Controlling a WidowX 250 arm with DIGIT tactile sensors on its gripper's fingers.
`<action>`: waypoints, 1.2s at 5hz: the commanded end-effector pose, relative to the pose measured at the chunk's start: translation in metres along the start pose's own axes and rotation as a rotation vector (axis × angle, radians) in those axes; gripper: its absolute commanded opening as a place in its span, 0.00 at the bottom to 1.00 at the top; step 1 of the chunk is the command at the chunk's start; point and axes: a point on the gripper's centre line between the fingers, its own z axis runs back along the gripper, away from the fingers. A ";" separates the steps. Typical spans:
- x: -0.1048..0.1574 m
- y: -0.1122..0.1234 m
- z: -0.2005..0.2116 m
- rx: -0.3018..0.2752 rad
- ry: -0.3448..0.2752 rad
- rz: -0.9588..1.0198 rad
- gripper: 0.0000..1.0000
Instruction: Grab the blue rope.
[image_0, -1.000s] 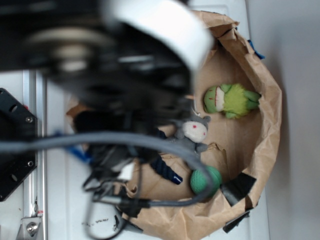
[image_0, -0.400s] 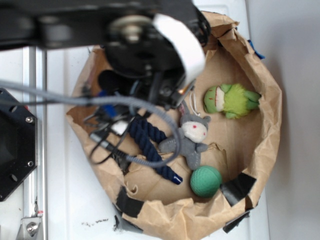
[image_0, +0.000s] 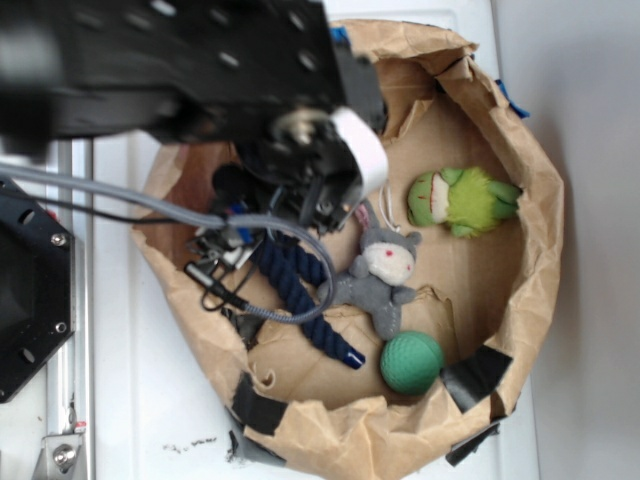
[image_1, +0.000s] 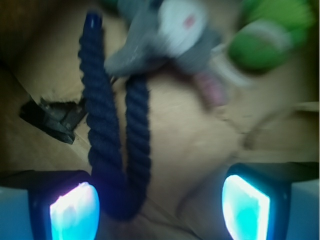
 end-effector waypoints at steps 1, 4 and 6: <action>0.029 -0.005 -0.049 -0.056 -0.042 -0.031 1.00; 0.033 -0.008 -0.056 -0.035 -0.028 -0.033 0.00; 0.030 -0.007 -0.039 -0.026 -0.070 0.013 0.00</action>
